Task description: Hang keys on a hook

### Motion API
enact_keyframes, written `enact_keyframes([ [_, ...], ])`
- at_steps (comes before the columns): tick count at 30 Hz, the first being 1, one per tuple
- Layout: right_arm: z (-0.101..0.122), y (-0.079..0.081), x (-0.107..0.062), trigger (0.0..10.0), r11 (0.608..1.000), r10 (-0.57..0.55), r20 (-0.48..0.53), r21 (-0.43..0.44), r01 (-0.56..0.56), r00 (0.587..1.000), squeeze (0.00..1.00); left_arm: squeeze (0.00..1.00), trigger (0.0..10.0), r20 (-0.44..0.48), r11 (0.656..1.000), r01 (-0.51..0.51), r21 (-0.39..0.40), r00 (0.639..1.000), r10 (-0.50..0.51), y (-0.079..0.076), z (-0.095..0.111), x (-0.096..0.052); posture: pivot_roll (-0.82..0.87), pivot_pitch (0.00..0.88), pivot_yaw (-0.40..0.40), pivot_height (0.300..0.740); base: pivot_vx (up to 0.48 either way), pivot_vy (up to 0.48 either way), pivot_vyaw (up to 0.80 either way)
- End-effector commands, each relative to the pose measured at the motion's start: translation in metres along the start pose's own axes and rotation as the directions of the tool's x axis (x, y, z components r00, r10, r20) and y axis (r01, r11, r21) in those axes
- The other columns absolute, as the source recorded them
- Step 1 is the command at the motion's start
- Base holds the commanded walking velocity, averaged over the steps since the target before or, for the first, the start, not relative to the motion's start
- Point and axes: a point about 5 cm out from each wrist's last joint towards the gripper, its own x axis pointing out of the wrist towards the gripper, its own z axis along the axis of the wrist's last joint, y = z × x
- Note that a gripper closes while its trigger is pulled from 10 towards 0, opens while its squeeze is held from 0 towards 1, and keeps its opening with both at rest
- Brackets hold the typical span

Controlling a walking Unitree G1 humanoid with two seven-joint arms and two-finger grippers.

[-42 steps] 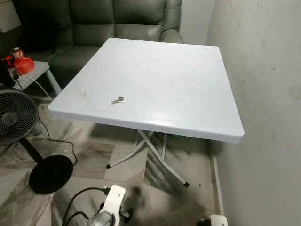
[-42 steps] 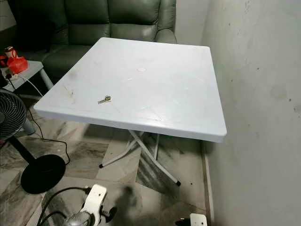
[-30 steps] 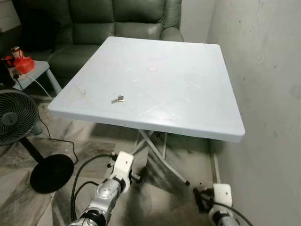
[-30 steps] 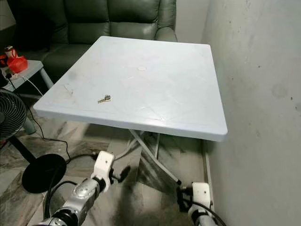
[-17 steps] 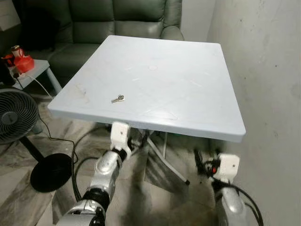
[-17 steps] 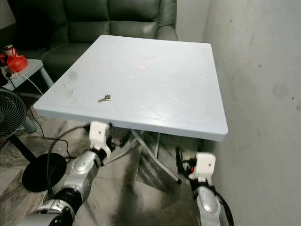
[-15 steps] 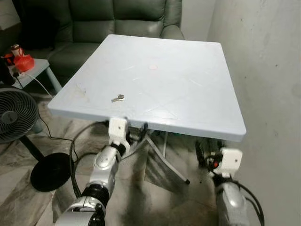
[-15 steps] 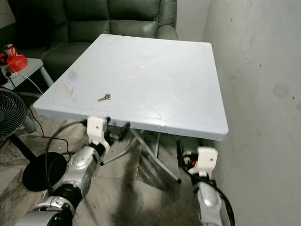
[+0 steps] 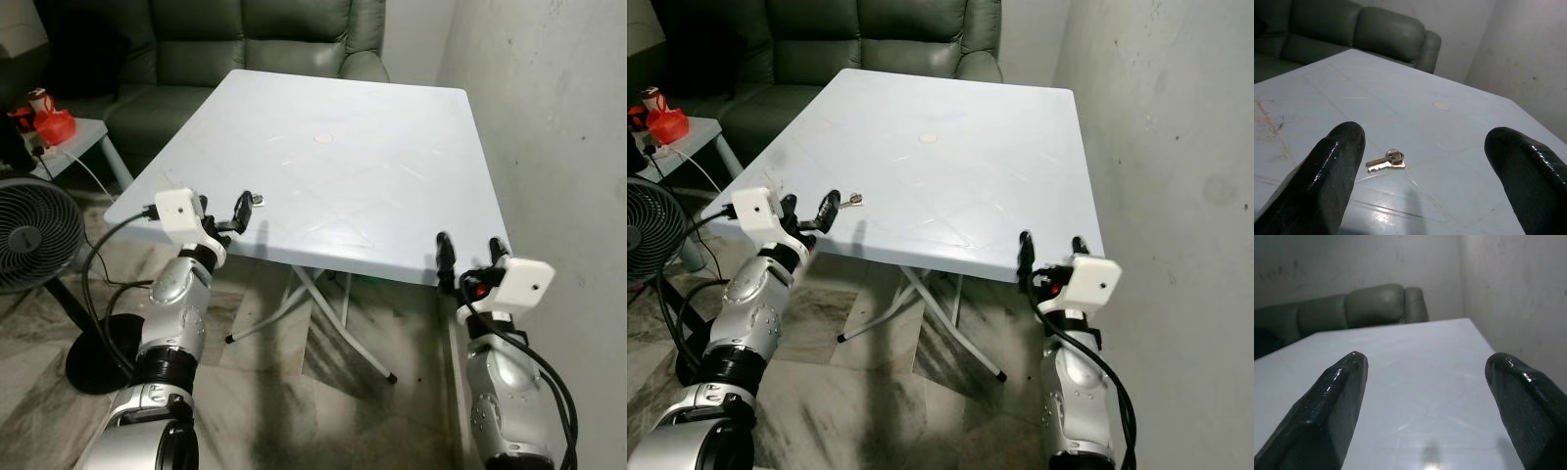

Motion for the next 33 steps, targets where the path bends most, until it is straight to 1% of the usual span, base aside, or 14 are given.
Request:
enact_keyframes([
  [1,0.004,-0.001,-0.002,10.0,1.0,-0.006,-0.003,0.0,0.006,1.0,0.0,0.0,10.0,0.009,1.0,-0.004,0.005,1.0,0.004,0.003,0.011,0.002,-0.09,0.014,0.028,0.74,0.0,0.0,0.0],
  [3,0.002,-0.004,-0.009,10.0,0.999,0.005,-0.037,-0.033,-0.006,0.999,0.0,0.0,10.0,0.006,0.999,-0.013,0.036,1.0,0.013,0.008,0.019,-0.001,-0.09,0.031,0.032,0.74,0.0,0.0,0.0],
  [6,0.0,-0.006,-0.012,10.0,0.999,0.001,-0.057,-0.045,-0.003,0.998,0.0,0.0,10.0,0.0,0.999,-0.015,0.035,1.0,0.015,0.009,0.02,-0.002,-0.09,0.031,0.032,0.74,0.0,0.0,0.0],
  [8,-0.002,-0.01,-0.02,10.0,0.999,-0.015,-0.079,-0.047,0.012,0.997,0.0,0.0,10.0,-0.015,0.999,-0.039,0.02,0.999,0.039,0.016,0.019,-0.007,-0.1,0.045,0.034,0.74,0.0,0.0,0.0],
  [9,-0.002,-0.012,-0.023,10.0,0.998,-0.012,-0.085,-0.057,0.007,0.996,0.0,0.0,10.0,-0.016,1.0,-0.026,-0.001,1.0,0.026,0.016,0.018,-0.01,-0.1,0.049,0.036,0.74,0.0,0.0,0.0],
  [12,-0.002,-0.014,-0.028,10.0,0.998,-0.014,-0.097,-0.068,0.008,0.995,0.0,0.0,10.0,-0.013,0.999,0.03,-0.016,0.999,-0.03,0.012,0.015,-0.016,-0.1,0.054,0.04,0.74,0.0,0.0,0.0],
  [13,0.004,-0.013,-0.026,10.0,0.997,-0.016,-0.083,-0.07,0.01,0.996,0.0,0.0,10.0,-0.039,0.999,0.047,0.016,0.998,-0.047,0.008,0.01,-0.016,-0.1,0.057,0.04,0.74,0.0,0.0,0.0],
  [16,0.008,-0.013,-0.025,10.0,0.997,-0.018,-0.073,-0.07,0.012,0.997,0.0,0.0,10.0,-0.051,0.998,0.058,0.026,0.997,-0.057,0.006,0.008,-0.016,-0.1,0.058,0.041,0.74,0.0,0.0,0.0],
  [17,0.011,-0.011,-0.021,10.0,0.997,-0.018,-0.066,-0.077,0.013,0.998,0.0,0.0,10.0,-0.053,0.997,0.074,0.03,0.996,-0.072,0.0,0.009,-0.012,-0.1,0.057,0.043,0.74,0.0,0.0,0.0],
  [19,0.013,-0.009,-0.018,10.0,0.996,-0.015,-0.061,-0.086,0.009,0.998,0.0,0.0,10.0,-0.051,0.996,0.089,0.017,0.995,-0.088,-0.006,0.011,-0.009,-0.1,0.055,0.044,0.74,0.0,0.0,0.0],
  [21,0.016,-0.004,-0.014,10.0,0.997,-0.003,-0.05,-0.083,-0.001,0.999,0.0,0.0,10.0,-0.041,0.994,0.104,0.035,0.994,-0.103,-0.01,0.016,-0.005,-0.1,0.049,0.043,0.74,0.0,0.0,0.0],
  [23,0.016,-0.003,-0.013,10.0,0.995,0.003,-0.05,-0.098,-0.008,0.999,0.0,0.0,10.0,-0.037,0.993,0.112,0.034,0.993,-0.111,-0.012,0.017,-0.003,-0.09,0.047,0.042,0.74,0.0,0.0,0.0],
  [29,0.017,0.0,-0.011,10.0,0.995,0.004,-0.06,-0.097,-0.01,0.998,0.0,0.0,10.0,-0.031,0.993,0.112,0.032,0.993,-0.111,-0.011,0.022,-0.001,-0.1,0.038,0.038,0.74,0.0,0.0,0.0],
  [33,0.017,0.0,-0.011,10.0,0.995,0.005,-0.06,-0.095,-0.011,0.998,0.0,0.0,10.0,-0.029,0.993,0.112,0.031,0.993,-0.111,-0.011,0.022,0.0,-0.09,0.031,0.034,0.74,0.0,0.259,0.0],
])
